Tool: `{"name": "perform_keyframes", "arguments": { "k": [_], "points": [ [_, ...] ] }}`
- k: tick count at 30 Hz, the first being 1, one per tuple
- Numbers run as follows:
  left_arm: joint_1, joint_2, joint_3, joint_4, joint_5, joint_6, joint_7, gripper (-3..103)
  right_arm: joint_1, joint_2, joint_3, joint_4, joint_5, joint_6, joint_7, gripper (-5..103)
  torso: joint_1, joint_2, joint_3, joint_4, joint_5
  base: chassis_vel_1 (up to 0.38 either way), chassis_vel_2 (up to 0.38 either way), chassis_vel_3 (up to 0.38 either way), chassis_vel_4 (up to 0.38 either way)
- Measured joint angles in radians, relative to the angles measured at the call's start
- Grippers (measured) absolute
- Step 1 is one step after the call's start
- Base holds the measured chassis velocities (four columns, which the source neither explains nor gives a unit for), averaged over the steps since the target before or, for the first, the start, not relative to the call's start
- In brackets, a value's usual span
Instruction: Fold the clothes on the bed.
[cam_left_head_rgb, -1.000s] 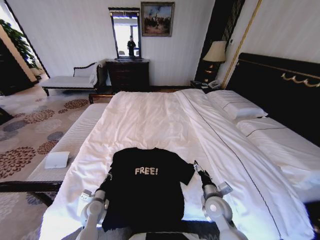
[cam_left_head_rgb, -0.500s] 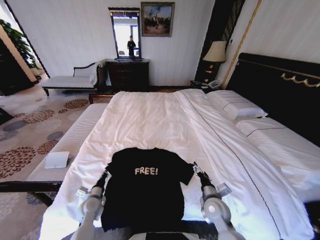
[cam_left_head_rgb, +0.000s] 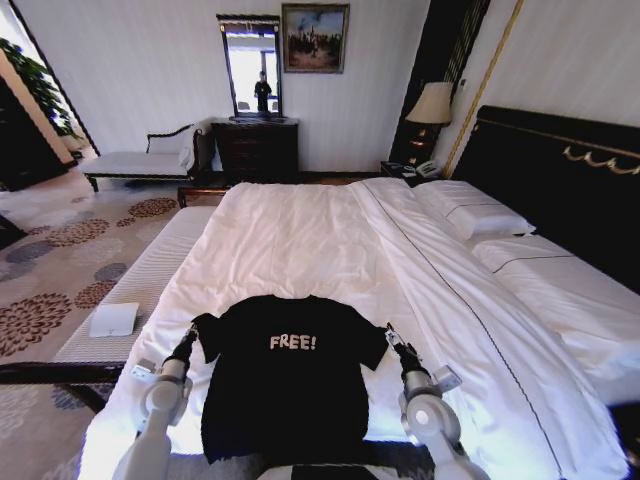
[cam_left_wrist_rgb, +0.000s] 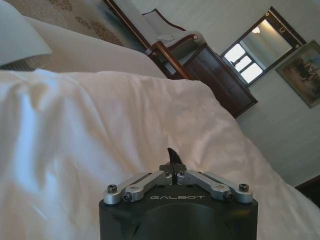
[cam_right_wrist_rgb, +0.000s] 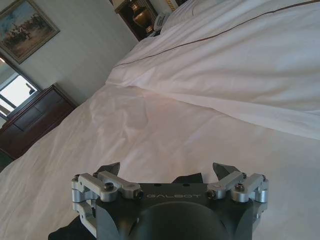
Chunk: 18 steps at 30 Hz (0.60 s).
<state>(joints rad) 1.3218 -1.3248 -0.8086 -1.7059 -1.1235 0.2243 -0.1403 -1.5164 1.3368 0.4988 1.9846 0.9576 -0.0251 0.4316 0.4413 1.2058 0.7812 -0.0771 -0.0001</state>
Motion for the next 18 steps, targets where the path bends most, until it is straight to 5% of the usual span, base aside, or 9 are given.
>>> {"name": "perform_keyframes", "arguments": {
  "k": [18],
  "points": [
    [-0.073,0.042,0.002,0.174,0.012,-0.006,0.002,0,0.009,0.000,-0.004,-0.011,-0.002,-0.001,0.000,100,0.000,0.000,0.000,0.0000,0.0000,0.000,0.000,0.000,0.000]
  ]
}}
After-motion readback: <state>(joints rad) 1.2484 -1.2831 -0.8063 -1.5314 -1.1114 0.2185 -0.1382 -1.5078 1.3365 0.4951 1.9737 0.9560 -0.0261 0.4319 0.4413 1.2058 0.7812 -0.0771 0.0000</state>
